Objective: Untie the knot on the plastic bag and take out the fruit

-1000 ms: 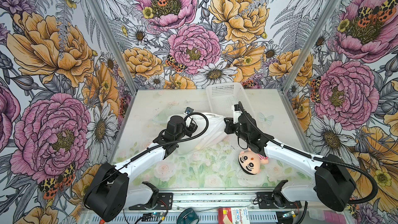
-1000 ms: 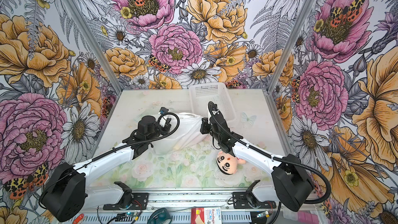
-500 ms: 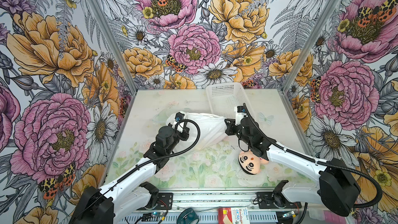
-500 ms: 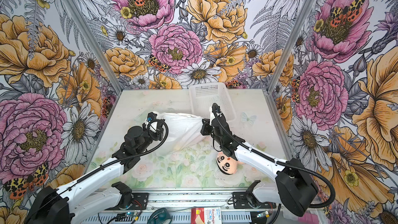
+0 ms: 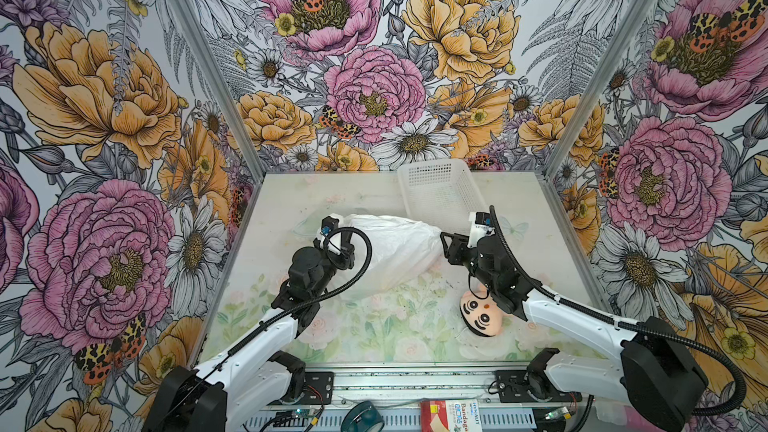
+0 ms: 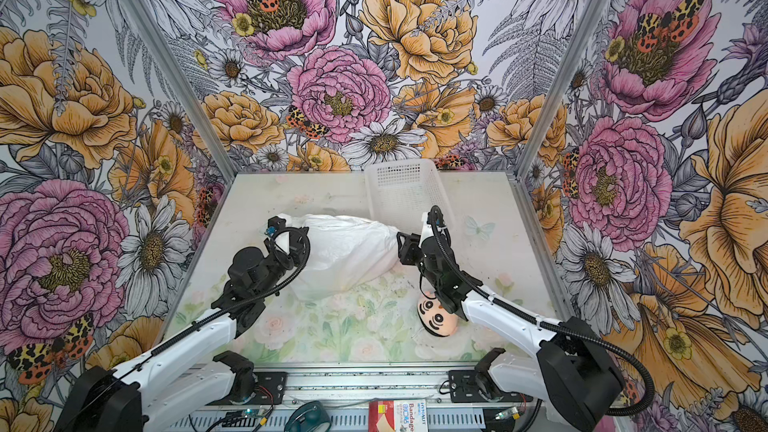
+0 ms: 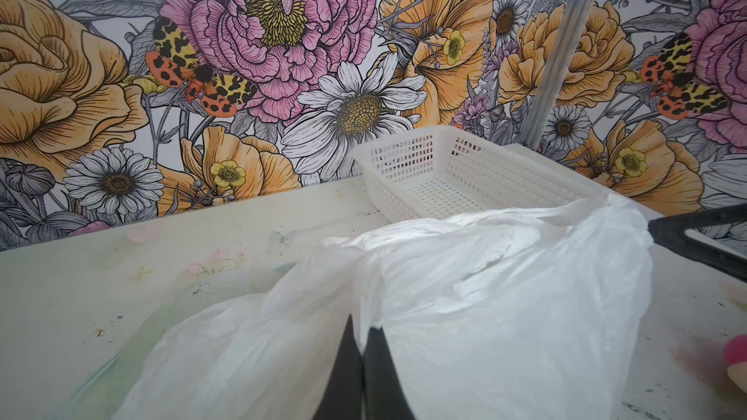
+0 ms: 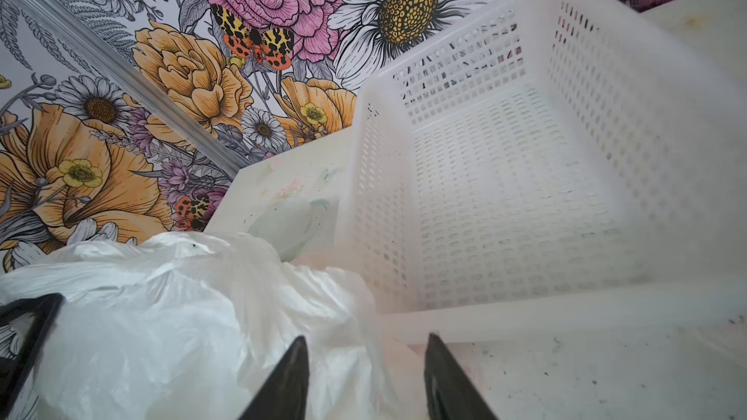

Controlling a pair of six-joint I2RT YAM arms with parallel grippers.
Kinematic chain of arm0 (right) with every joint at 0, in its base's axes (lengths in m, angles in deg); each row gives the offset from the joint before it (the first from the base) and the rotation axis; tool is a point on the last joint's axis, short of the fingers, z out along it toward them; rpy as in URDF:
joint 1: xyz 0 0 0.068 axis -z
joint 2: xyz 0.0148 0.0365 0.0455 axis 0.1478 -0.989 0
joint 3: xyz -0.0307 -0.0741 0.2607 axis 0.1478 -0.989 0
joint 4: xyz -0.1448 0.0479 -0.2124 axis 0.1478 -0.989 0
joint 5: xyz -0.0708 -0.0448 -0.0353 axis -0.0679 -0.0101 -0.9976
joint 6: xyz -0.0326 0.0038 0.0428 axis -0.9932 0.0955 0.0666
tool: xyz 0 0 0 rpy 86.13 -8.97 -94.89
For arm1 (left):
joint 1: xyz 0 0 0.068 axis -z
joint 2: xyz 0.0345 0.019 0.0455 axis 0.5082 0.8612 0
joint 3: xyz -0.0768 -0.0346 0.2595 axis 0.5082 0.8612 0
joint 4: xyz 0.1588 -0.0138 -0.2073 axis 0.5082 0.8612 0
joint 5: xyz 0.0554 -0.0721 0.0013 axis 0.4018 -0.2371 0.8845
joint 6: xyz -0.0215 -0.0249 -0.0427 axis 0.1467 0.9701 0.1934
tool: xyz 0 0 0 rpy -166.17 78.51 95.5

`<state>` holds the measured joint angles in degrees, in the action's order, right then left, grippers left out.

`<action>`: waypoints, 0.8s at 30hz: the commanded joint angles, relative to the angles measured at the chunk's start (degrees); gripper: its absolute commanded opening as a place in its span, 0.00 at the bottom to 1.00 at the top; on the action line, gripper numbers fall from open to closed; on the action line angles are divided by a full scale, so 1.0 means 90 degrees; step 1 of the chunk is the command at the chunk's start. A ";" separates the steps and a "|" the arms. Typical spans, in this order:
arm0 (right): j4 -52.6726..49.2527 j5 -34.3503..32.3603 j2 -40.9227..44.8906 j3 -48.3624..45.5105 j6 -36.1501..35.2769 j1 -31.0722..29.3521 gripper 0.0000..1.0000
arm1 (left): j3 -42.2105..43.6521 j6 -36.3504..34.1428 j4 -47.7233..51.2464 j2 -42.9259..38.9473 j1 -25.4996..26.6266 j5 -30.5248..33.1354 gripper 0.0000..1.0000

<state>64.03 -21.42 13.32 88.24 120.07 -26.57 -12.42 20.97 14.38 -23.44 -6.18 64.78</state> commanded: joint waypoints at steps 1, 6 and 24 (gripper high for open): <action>0.0201 0.0462 0.0430 0.0341 -0.0865 -0.0019 0.69 | -0.0182 -0.0388 -0.0167 0.0034 0.0248 -0.0602 0.00; -0.1224 0.1649 0.0116 0.1647 -0.1851 -0.0011 0.80 | -0.0286 -0.0786 -0.0048 0.0038 0.0589 -0.0964 0.00; -0.1848 0.2814 -0.2357 0.2878 -0.1190 0.0199 0.60 | -0.0233 -0.1315 0.0107 -0.0001 0.0868 -0.0307 0.00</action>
<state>46.24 1.94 -6.88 111.87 107.61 -24.84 -13.56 9.82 14.60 -23.77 1.38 59.01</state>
